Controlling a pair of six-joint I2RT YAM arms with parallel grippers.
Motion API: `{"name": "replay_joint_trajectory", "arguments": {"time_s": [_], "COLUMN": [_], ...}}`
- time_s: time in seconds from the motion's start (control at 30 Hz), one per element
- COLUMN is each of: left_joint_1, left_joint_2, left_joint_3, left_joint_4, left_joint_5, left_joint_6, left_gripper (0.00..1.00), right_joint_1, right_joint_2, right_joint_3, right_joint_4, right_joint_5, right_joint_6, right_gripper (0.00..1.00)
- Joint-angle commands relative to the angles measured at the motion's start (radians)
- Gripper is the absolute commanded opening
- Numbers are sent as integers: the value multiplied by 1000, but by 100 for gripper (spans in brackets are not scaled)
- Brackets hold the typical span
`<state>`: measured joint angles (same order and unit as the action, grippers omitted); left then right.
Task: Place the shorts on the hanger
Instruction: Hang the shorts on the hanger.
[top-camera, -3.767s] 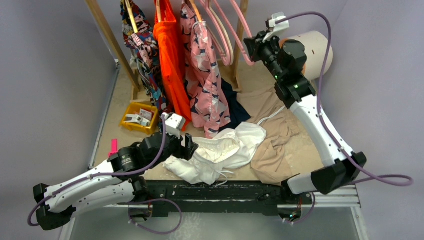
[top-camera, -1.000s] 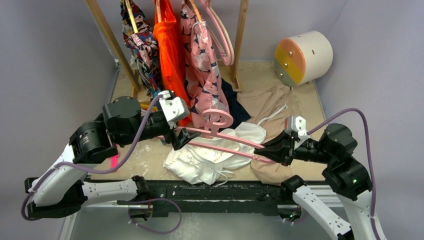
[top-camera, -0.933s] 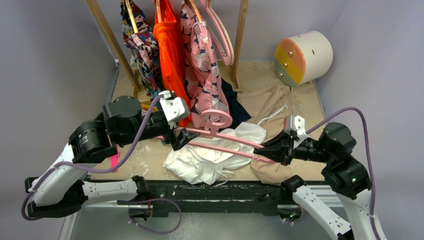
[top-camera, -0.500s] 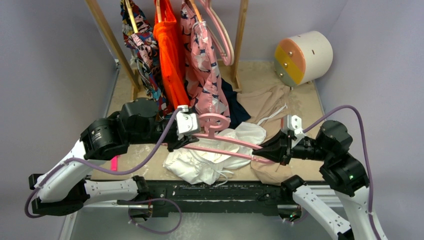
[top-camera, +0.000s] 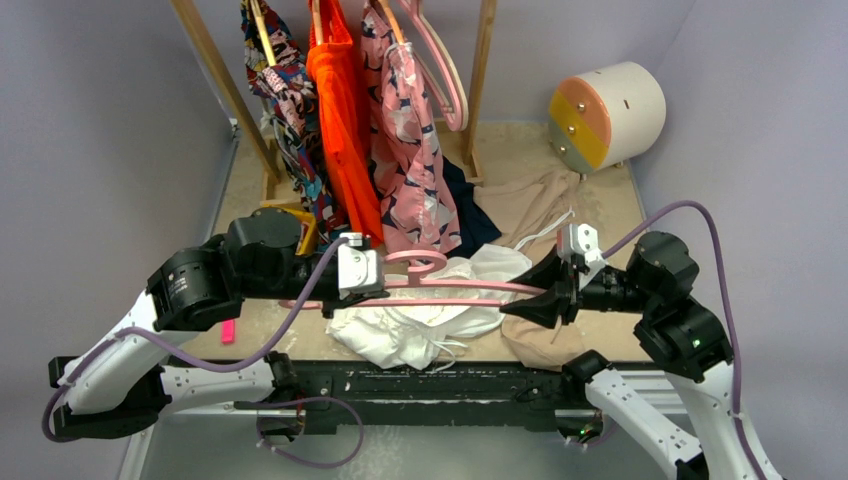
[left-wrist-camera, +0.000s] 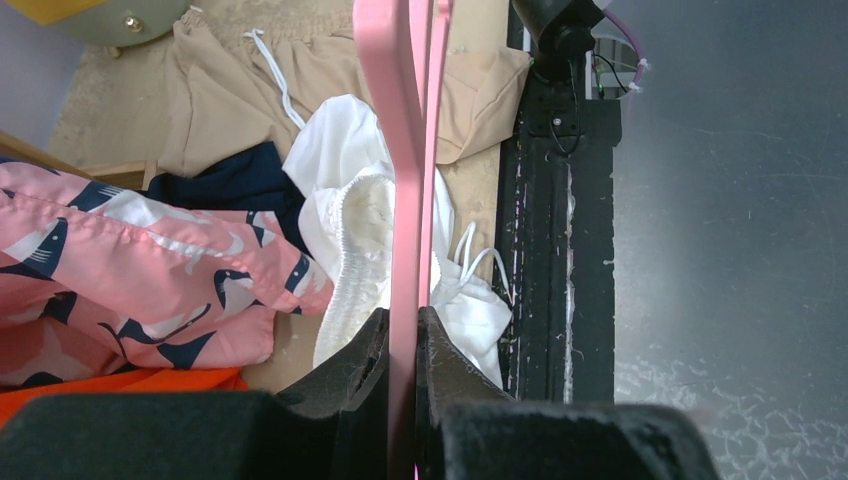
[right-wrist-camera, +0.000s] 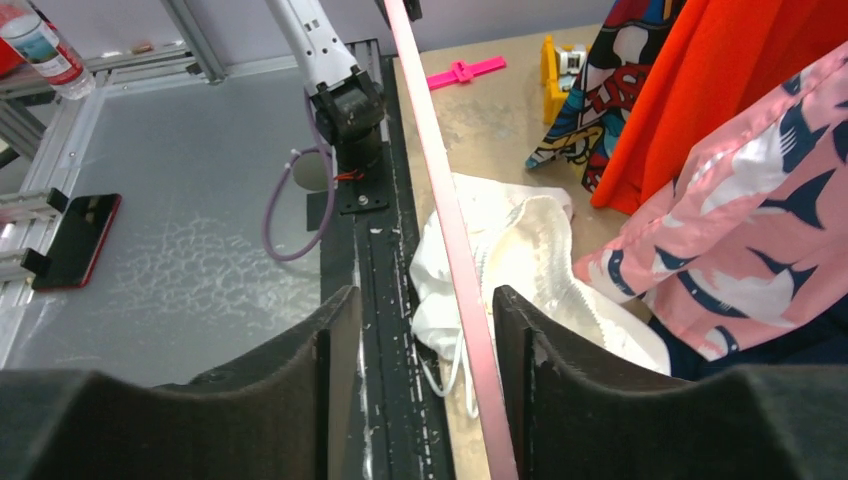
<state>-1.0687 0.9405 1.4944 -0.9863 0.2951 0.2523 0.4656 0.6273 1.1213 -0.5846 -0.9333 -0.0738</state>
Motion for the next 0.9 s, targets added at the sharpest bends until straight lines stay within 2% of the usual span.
{"name": "replay_joint_trajectory", "arguments": {"time_s": [0.0, 0.07, 0.3, 0.43, 0.63, 0.87], "left_joint_1": [7, 6, 6, 7, 6, 7], "left_joint_2": [-14, -9, 13, 12, 41, 91], "left_joint_3": [-12, -15, -13, -25, -46, -42], "left_joint_4": [102, 104, 112, 136, 187, 215], "left_joint_5": [-30, -19, 3, 30, 73, 90], "left_joint_6": [-13, -15, -22, -36, -53, -56], "left_gripper": [0, 0, 0, 0, 0, 0], "right_joint_1": [10, 26, 120, 146, 149, 187], "right_joint_2": [49, 90, 192, 229, 276, 329], "right_joint_3": [102, 141, 249, 262, 241, 243], "right_joint_4": [34, 35, 3, 16, 144, 209], "right_joint_5": [-25, -30, 44, 60, -27, -40], "right_joint_6": [8, 3, -40, -52, -3, 8], "right_gripper": [57, 64, 71, 71, 70, 67]}}
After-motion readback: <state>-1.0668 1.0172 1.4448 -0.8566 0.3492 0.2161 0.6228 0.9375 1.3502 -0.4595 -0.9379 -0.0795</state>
